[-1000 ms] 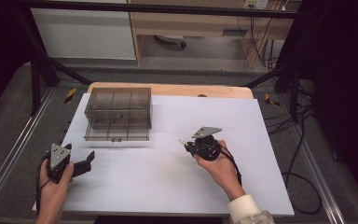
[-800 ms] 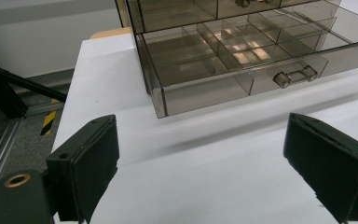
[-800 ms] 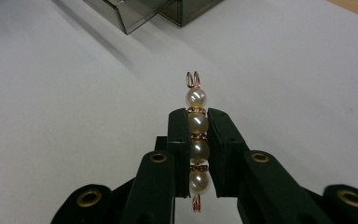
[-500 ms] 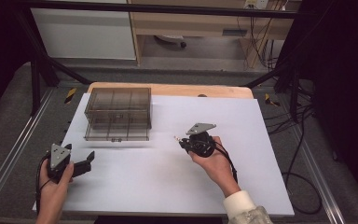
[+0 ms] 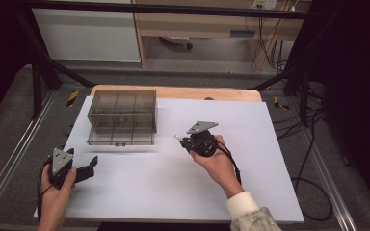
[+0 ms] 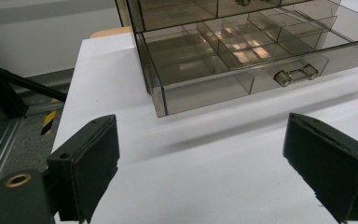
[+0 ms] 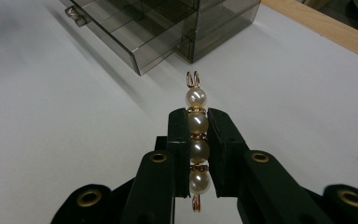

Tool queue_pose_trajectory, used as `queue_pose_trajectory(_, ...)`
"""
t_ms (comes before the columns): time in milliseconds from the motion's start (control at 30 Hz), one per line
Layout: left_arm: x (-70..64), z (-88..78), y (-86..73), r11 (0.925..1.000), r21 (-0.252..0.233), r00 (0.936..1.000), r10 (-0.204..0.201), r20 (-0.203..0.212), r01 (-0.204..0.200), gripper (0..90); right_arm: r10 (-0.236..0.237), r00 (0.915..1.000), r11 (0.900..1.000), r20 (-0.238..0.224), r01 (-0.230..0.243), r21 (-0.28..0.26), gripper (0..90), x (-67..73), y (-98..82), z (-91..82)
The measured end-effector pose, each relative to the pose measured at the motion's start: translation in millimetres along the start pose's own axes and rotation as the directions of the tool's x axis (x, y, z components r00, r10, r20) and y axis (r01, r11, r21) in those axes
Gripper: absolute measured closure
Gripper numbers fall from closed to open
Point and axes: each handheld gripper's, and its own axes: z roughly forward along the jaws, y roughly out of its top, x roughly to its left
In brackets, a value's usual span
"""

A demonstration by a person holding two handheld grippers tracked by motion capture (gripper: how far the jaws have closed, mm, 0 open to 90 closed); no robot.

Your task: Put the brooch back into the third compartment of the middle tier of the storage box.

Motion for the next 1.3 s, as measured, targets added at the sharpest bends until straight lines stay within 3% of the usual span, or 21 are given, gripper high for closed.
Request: queue_pose_trajectory(1300,-1.4,0.9,-0.1,0.9999,0.006,0.9999,0.010,0.007,-0.010,10.4,-0.012,0.9999,0.999,0.005,0.012,-0.048,79.7,-0.3,46.3,14.5)
